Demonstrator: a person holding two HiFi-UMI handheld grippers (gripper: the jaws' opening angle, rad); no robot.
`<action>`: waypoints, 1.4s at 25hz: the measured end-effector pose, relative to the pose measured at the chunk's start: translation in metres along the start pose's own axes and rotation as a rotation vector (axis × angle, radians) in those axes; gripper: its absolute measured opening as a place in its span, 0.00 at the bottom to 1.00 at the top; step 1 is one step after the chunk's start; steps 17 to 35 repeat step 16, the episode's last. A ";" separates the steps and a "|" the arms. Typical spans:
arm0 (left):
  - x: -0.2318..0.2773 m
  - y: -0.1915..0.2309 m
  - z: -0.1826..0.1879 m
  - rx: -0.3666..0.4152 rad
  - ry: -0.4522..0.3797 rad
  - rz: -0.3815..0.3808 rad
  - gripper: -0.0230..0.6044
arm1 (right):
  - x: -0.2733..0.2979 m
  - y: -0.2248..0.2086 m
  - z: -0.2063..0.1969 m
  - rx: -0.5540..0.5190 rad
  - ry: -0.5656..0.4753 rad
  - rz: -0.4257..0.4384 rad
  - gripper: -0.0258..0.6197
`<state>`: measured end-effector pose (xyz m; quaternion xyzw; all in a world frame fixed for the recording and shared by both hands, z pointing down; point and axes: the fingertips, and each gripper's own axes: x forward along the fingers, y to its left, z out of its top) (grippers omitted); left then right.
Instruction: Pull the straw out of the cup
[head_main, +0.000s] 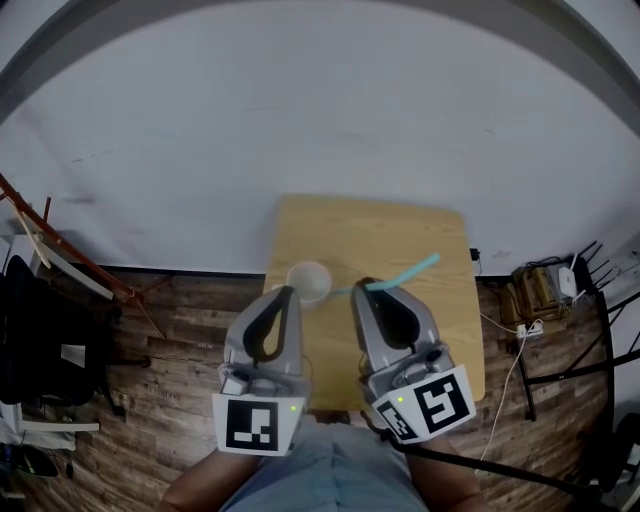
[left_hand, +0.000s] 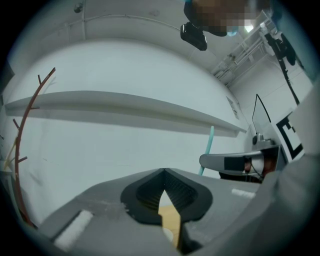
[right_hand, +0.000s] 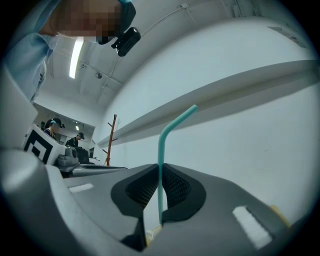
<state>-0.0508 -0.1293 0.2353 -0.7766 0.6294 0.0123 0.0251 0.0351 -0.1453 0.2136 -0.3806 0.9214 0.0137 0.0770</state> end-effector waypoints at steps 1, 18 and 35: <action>0.000 0.000 0.000 -0.002 0.000 0.002 0.07 | 0.000 0.000 -0.001 0.001 0.002 0.000 0.08; 0.007 -0.002 -0.007 -0.004 0.016 0.016 0.07 | 0.004 -0.007 -0.008 0.015 0.019 0.014 0.08; 0.007 -0.002 -0.007 -0.004 0.016 0.016 0.07 | 0.004 -0.007 -0.008 0.015 0.019 0.014 0.08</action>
